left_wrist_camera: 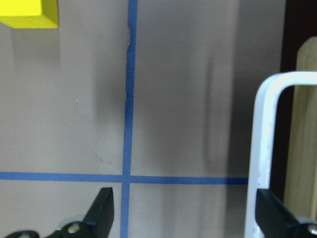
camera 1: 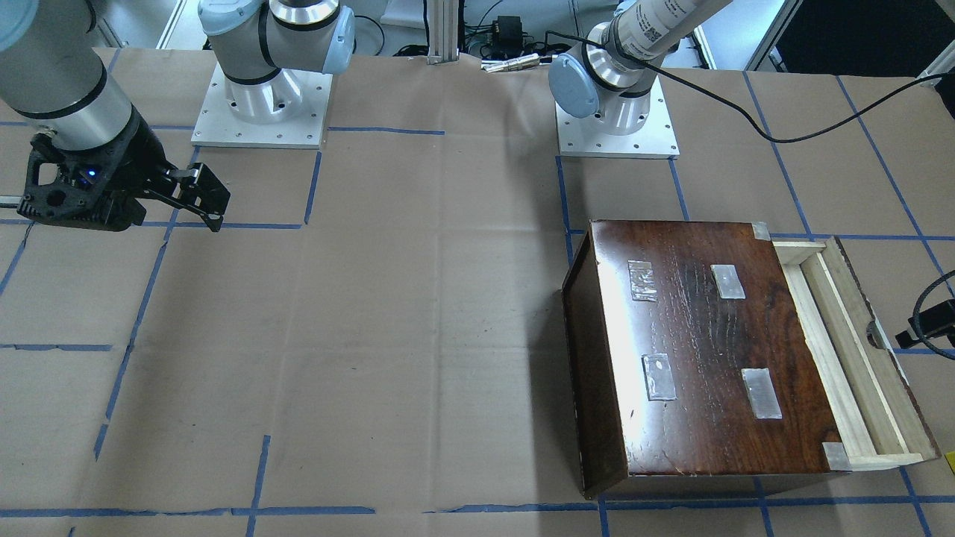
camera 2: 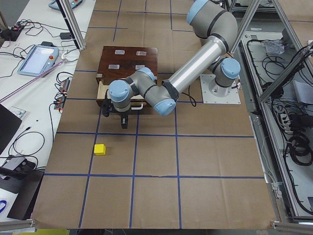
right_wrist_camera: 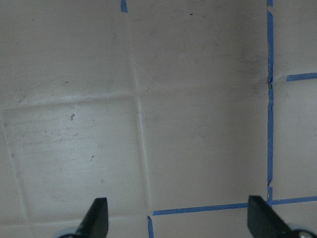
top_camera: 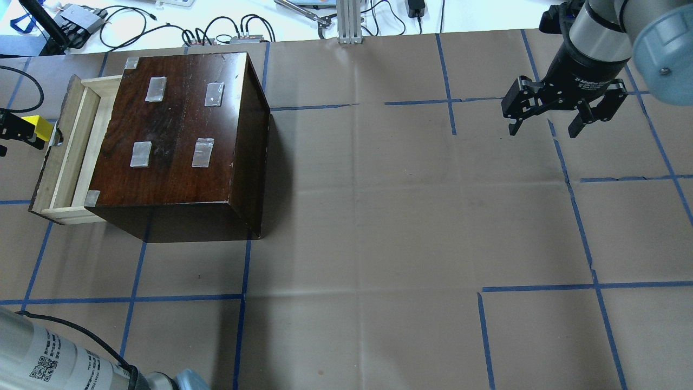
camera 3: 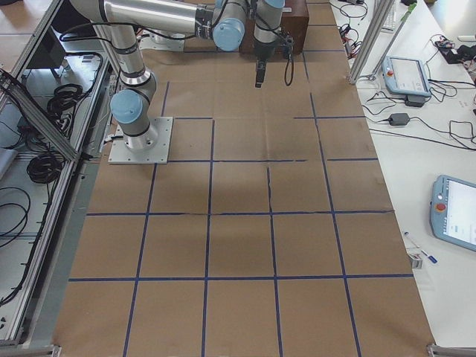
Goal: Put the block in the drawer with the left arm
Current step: 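Release the handle and grasp the yellow cube with the left gripper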
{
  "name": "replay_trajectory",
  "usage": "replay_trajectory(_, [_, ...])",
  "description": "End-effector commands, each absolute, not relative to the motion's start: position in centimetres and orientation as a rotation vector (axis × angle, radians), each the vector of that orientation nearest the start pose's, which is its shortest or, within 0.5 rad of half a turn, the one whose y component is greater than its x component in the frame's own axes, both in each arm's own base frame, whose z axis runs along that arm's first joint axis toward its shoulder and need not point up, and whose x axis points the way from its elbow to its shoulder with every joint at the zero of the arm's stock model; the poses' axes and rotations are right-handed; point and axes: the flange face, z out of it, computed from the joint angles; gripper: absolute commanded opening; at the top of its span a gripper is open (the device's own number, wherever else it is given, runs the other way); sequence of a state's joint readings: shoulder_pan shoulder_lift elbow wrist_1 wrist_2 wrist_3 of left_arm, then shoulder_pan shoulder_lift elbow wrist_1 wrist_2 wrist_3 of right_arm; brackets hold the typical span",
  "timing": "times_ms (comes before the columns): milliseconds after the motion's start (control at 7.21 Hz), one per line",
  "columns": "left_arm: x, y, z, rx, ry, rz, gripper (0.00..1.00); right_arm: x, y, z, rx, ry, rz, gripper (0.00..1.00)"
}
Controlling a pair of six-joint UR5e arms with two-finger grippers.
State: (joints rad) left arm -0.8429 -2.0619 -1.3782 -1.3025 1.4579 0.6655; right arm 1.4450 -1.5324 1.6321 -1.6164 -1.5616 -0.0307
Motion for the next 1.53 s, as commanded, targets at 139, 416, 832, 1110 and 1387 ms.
replay_trajectory(139, [36.2, -59.4, 34.0, -0.088, 3.212, -0.129, 0.99, 7.0, -51.4, 44.3, 0.149, 3.124, 0.083, 1.00])
replay_trajectory(416, [39.8, -59.9, 33.7, -0.112, 3.193, -0.157, 0.99, 7.0, -51.4, 44.4, 0.149, 3.124, 0.080, 1.00])
replay_trajectory(832, [43.8, -63.7, 34.3, -0.076, 3.146, -0.227, 0.99, 7.0, -51.4, 44.3, 0.149, 3.124, 0.083, 1.00])
replay_trajectory(1110, [45.9, -65.7, 32.1, -0.073, 3.142, -0.232, 0.99, 7.0, -51.4, 44.4, 0.149, 3.124, 0.080, 1.00])
replay_trajectory(1387, [47.2, -67.4, 31.2, -0.044, 3.159, -0.211, 0.99, 7.0, -51.4, 44.3, 0.149, 3.124, 0.083, 1.00])
